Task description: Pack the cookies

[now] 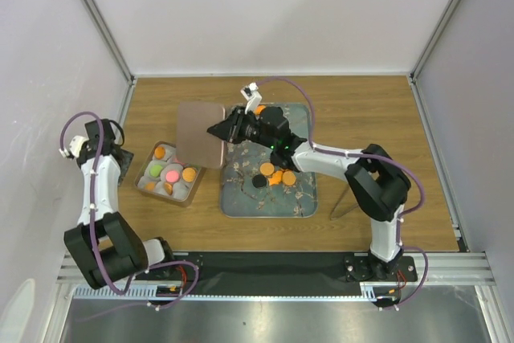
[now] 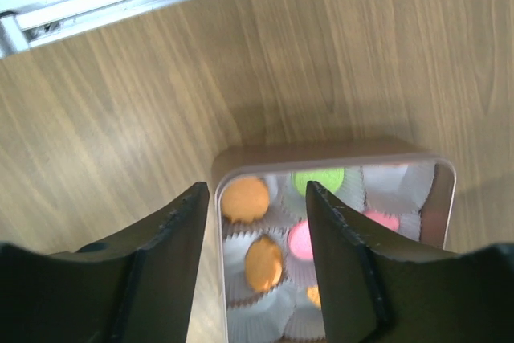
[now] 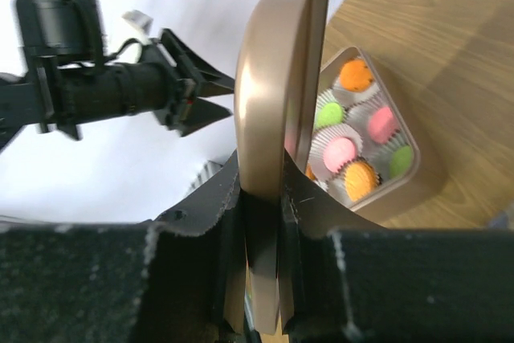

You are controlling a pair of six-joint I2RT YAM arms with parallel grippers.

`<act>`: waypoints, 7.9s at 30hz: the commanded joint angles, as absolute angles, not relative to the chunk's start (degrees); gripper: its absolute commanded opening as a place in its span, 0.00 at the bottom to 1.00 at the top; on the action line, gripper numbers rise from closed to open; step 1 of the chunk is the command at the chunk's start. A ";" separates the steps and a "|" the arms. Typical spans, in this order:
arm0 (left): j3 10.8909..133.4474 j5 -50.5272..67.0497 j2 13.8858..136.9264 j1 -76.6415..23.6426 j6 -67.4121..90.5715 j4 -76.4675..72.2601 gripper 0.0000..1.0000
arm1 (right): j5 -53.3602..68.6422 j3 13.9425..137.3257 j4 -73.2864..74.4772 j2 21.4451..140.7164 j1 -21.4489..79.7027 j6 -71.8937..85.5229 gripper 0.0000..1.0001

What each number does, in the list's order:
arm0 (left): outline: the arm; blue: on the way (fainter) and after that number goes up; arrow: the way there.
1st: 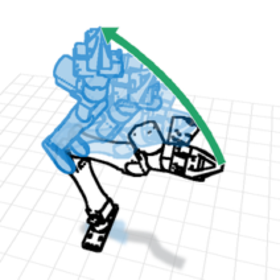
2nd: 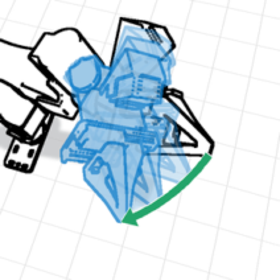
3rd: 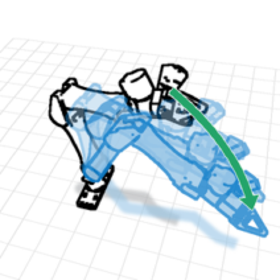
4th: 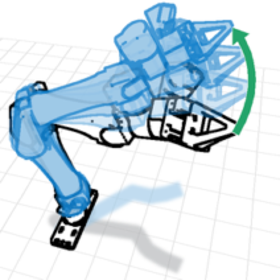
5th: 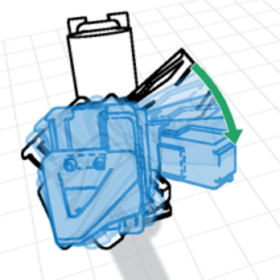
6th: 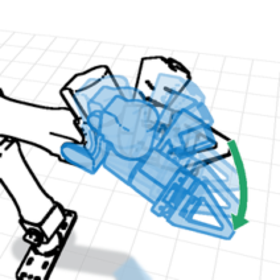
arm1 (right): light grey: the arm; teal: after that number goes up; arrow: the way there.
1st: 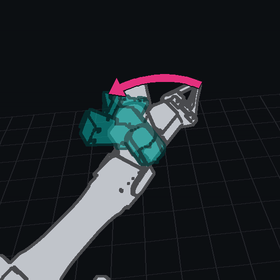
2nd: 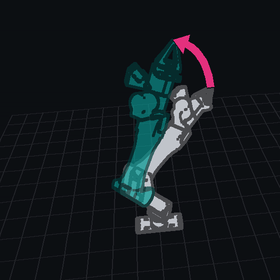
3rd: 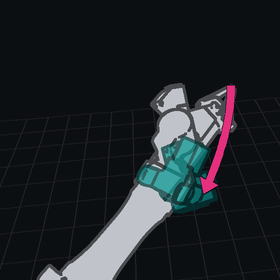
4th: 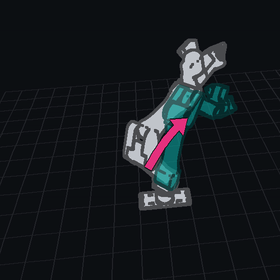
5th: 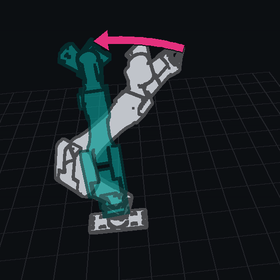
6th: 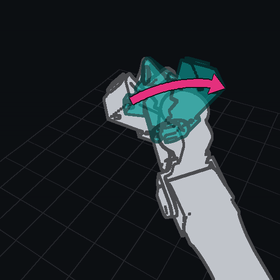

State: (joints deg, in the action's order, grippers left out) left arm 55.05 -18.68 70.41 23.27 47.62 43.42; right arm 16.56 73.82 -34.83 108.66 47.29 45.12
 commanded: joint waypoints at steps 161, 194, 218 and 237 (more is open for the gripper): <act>39.46 7.91 69.87 26.37 37.88 18.63 0.87 | 20.30 67.68 -70.75 131.84 47.90 84.81 0.28; 39.29 9.32 69.17 26.28 37.88 18.55 0.86 | 20.21 59.41 -65.58 123.58 45.26 78.58 0.27; 39.11 10.20 69.17 26.02 37.88 18.54 0.86 | 22.94 81.12 -41.04 131.66 48.08 69.35 0.26; 38.94 10.19 69.26 25.93 37.97 18.37 0.85 | 22.68 76.56 -41.49 133.07 47.64 69.08 0.25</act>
State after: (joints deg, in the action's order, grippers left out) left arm 39.11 9.41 69.82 26.26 38.94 19.97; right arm 23.00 78.19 -42.87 131.59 47.70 70.65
